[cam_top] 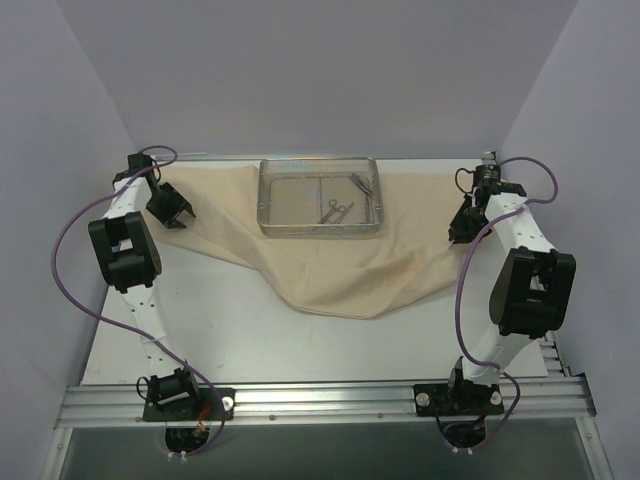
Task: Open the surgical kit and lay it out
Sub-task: Open the surgical kit at the center of the board.
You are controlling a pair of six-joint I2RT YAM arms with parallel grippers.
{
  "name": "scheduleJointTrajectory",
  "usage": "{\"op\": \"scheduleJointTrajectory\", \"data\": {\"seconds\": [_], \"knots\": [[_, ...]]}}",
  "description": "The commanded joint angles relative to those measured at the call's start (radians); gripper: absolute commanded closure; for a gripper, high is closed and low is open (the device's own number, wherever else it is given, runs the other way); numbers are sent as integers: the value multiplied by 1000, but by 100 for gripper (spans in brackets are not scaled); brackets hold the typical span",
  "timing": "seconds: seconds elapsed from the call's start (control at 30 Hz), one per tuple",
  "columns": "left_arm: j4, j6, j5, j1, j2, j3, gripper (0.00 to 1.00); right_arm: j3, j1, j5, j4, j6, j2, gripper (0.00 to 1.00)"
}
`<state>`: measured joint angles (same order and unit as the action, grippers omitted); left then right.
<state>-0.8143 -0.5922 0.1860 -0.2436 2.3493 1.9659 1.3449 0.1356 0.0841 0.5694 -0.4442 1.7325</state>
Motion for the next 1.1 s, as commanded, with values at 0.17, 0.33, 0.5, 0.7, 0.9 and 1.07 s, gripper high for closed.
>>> {"op": "scheduleJointTrajectory", "data": {"seconds": [0.17,0.33,0.5,0.7,0.9,1.07], "knots": [[44,12,9,24,47,8,45,40,-10,3,33,-4,2,97],[17,6,17,21,96,57,53,54,-8,2,43,-10,1,97],[-11,11,24,12,146,116,72,53,-10,-6,47,-10,-8,97],[-22,37,26,9,139,140,87,45,-10,-6,49,-11,-19,97],[-17,40,20,7,75,124,98,46,-10,-4,46,-14,-25,98],[4,20,-25,7,-91,24,98,43,-4,-24,66,-30,-42,98]]}}
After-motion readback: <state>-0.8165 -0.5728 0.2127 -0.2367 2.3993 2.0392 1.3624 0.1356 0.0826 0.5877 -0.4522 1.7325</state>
